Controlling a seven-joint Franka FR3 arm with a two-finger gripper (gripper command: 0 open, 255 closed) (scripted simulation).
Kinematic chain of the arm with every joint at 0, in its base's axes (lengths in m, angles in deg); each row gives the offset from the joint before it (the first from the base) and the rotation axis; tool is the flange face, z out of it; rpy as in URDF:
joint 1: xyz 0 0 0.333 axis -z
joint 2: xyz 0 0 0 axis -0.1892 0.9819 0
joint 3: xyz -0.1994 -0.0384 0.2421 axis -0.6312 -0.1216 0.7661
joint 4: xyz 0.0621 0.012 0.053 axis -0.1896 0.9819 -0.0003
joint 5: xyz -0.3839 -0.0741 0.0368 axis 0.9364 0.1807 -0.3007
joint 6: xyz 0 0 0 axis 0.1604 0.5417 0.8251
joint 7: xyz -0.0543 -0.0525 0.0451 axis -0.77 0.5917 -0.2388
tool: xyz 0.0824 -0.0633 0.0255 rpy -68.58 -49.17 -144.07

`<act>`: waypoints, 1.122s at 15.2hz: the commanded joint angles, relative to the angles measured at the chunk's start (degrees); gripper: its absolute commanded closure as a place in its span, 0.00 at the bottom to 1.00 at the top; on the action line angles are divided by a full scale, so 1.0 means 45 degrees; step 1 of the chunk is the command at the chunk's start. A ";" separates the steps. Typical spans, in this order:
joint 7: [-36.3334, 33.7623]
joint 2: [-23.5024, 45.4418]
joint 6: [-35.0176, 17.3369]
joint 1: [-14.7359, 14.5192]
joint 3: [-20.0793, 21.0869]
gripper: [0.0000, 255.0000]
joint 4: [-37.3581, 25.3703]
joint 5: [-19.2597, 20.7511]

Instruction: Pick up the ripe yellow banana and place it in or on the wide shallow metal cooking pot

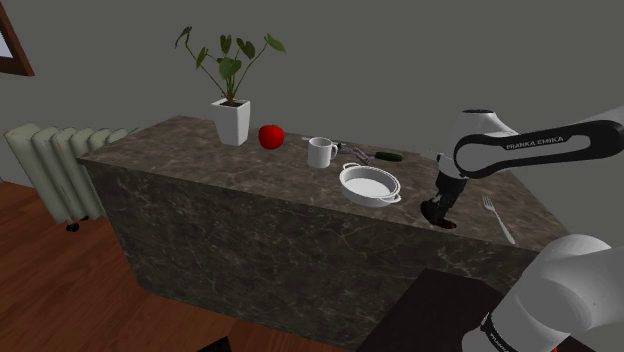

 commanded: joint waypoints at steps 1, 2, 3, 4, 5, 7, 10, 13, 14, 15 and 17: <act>-0.0001 -0.0114 0.0222 -0.0004 0.0041 1.00 -0.0111 -0.0029; -0.0001 -0.0215 0.0439 -0.0010 0.0080 1.00 -0.0227 -0.0058; -0.0001 -0.0314 0.0656 -0.0015 0.0119 1.00 -0.0346 -0.0087; -0.0001 -0.0407 0.0869 -0.0022 0.0158 1.00 -0.0467 -0.0117; -0.0001 -0.0495 0.1080 -0.0028 0.0196 1.00 -0.0590 -0.0146; 0.0001 -0.0655 0.1493 -0.0043 0.0271 1.00 -0.0845 -0.0205; 0.0004 -0.0857 0.2094 -0.0068 0.0379 1.00 -0.1247 -0.0293; 0.0009 -0.1016 0.2675 -0.0096 0.0481 1.00 -0.1669 -0.0379; 0.0010 -0.1061 0.2864 -0.0106 0.0514 1.00 -0.1814 -0.0407; 0.0012 -0.1101 0.3051 -0.0116 0.0547 1.00 -0.1962 -0.0435; 0.0016 -0.1168 0.3420 -0.0136 0.0610 1.00 -0.2263 -0.0489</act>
